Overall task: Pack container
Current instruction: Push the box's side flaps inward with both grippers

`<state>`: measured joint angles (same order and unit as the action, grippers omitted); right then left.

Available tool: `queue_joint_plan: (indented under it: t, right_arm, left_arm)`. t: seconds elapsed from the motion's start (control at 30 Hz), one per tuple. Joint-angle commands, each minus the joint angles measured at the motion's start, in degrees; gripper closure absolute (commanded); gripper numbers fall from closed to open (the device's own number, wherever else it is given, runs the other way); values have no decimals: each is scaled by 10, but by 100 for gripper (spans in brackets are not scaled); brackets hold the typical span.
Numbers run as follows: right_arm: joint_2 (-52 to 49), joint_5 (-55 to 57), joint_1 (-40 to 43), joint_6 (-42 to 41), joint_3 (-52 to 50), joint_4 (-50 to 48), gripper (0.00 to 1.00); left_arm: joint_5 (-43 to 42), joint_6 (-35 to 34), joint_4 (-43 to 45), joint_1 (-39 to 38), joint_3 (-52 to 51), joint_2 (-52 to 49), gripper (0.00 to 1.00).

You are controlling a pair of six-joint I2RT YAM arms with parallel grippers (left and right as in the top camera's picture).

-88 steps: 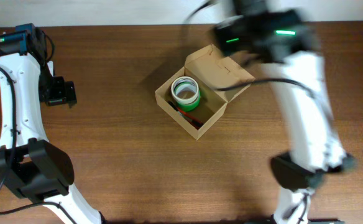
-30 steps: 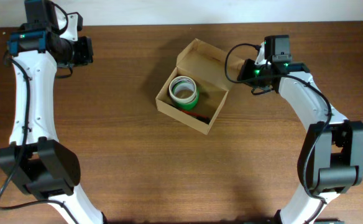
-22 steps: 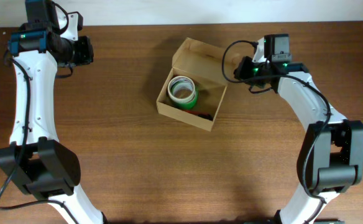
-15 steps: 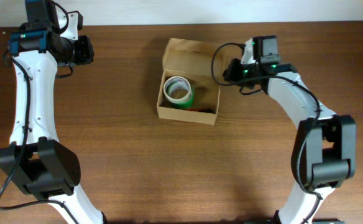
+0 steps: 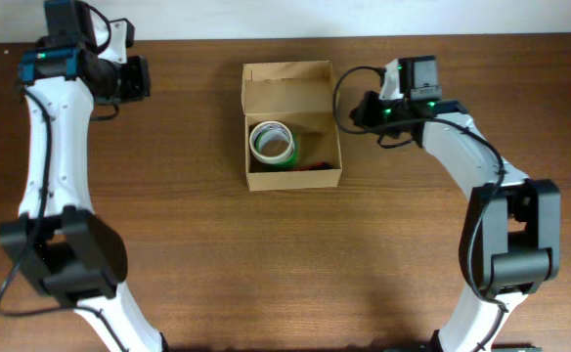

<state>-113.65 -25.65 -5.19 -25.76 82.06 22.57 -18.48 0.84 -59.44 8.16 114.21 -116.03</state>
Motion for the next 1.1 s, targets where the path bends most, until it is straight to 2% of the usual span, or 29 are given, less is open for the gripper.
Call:
queue_joint_plan:
  t: [0.0,0.07,0.13,0.23,0.4,0.57,0.77,0.9,1.07]
  right_arm:
    - [-4,-10,23,0,-1,7,96]
    - [-4,-22,30,7,-1,4,96]
    - [-5,-31,31,17,-1,0,96]
    - [-9,-45,31,17,-1,0,97]
    - [-36,-130,34,12,-1,-15,96]
    - [-81,-213,54,-53,-1,-59,97]
    - [-138,-317,73,-158,-1,-174,97]
    - [-155,-325,74,-198,-1,-213,96]
    - [-161,-303,75,-249,-1,-227,96]
  left_arm:
    - [-139,-24,7,1,-2,-78,98]
    - [-235,-30,16,-4,-2,-122,98]
    - [-292,-40,25,-10,-2,-156,98]
    - [-353,-51,40,-24,-2,-203,98]
    - [-430,-60,73,-52,-2,-265,98]
    - [-435,-72,112,-70,-2,-281,98]
    - [-437,-125,182,-71,-2,-281,98]
    - [-433,-139,201,-71,-2,-283,98]
    - [-373,-164,200,-71,-2,-284,98]
